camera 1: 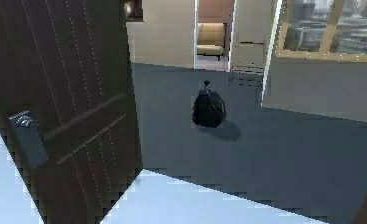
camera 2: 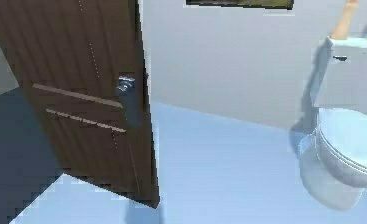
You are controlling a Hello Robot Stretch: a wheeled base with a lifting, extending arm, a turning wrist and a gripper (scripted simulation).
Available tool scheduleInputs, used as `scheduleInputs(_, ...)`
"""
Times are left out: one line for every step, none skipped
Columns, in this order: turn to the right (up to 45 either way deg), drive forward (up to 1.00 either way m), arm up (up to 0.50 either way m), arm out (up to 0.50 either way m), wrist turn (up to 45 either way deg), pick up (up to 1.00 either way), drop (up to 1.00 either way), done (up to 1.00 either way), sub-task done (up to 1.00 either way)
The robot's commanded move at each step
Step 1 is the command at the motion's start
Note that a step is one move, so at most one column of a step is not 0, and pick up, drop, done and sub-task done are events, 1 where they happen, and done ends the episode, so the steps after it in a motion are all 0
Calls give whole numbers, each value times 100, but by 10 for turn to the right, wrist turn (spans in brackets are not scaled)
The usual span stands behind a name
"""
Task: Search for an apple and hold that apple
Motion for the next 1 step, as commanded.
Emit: scheduleInputs(0,100,0,0,0,0,0,0,0)
